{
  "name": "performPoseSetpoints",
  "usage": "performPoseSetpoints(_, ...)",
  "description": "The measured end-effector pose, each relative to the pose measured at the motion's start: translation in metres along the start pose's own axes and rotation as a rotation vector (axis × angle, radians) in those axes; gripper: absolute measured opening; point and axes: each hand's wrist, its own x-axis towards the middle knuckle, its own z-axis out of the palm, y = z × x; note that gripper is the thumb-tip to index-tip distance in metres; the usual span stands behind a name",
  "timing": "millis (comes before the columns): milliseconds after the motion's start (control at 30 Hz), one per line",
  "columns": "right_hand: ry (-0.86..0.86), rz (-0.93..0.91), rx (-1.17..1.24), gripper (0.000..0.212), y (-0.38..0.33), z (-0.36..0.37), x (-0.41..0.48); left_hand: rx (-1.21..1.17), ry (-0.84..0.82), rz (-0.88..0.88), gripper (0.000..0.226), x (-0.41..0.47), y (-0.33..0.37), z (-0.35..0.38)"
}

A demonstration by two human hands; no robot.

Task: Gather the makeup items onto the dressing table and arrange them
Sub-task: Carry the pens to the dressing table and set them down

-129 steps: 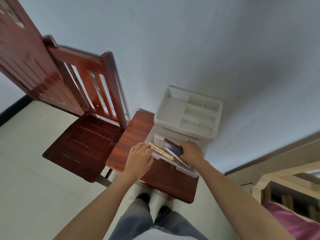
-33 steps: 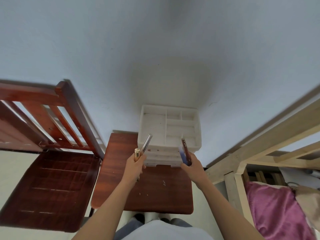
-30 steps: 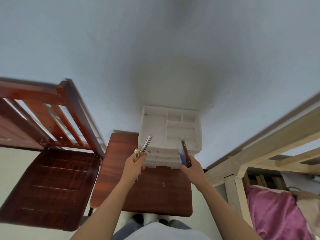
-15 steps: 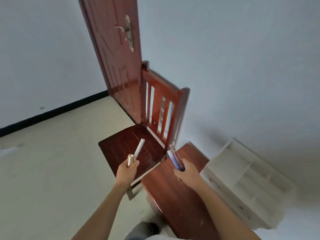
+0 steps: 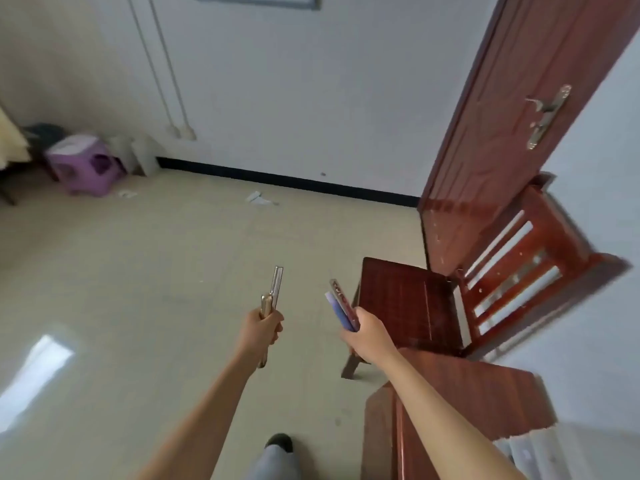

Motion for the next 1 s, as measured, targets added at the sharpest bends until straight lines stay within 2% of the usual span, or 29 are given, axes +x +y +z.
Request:
performPoseSetpoints(100,-0.143,-0.094,-0.031,0.019,-0.038,0.043,-0.002,-0.056,0.123,0.019,0.02,-0.024,-0.017,-0.057)
performPoseSetpoints(167,-0.234,-0.164,-0.064,0.021,-0.064,0.072,-0.005,-0.103,0.216,0.031,0.022,-0.041,-0.031,-0.096)
performPoseSetpoints(300,-0.394,-0.29,-0.125,0.022,-0.121,0.132,-0.015,-0.196,0.428,-0.028,0.018,-0.08,-0.054,-0.173)
performPoseSetpoints(500,-0.573,-0.433,-0.178,0.01,-0.196,0.224,-0.043,-0.266,0.681,-0.045,0.017,-0.139,-0.084,-0.279)
performPoseSetpoints(733,-0.601,-0.47,-0.197,0.014,-0.243,0.3,-0.07,-0.252,0.759,-0.138,0.021,-0.172,-0.116,-0.371)
performPoseSetpoints(1000,-0.612,-0.449,-0.217,0.021,-0.26,0.332,-0.053,-0.297,0.718,-0.214,0.027,-0.145,-0.133,-0.4)
